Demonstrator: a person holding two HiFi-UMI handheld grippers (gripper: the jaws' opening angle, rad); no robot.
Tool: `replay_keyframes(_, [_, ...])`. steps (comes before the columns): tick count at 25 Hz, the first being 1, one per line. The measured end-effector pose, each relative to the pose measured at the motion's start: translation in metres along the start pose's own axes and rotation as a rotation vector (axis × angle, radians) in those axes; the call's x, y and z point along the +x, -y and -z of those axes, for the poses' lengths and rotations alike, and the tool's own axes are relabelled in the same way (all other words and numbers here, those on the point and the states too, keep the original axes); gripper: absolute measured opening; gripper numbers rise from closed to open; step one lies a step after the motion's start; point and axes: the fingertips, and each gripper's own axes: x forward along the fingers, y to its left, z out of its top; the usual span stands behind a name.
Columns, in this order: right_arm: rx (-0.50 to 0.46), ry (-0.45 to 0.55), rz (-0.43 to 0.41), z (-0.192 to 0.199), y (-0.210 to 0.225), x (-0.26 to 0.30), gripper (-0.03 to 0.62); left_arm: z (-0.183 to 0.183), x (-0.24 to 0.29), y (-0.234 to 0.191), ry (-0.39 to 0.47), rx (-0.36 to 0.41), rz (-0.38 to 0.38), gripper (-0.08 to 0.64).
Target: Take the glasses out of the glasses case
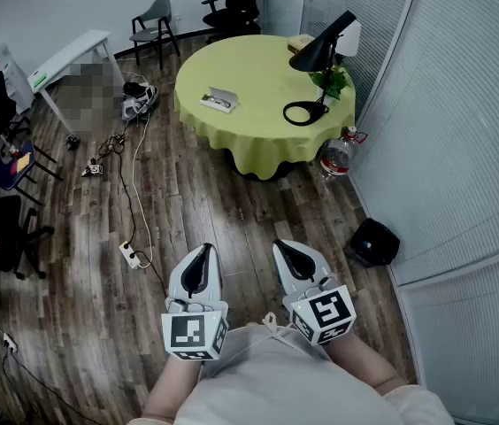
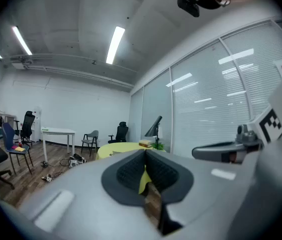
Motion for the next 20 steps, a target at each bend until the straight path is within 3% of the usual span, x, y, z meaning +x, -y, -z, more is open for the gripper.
replay_keyframes(13, [0.018,-0.020,-0.010,0.010,-0.008,0.005,-0.002,0.016,-0.005,-0.011,-0.039,-0.022,-0.018,0.006])
replay_keyframes(20, [0.054,-0.053,-0.019,0.026,-0.012,0.034,-0.002,0.030,0.007,-0.039,-0.076,-0.031,-0.024,0.006])
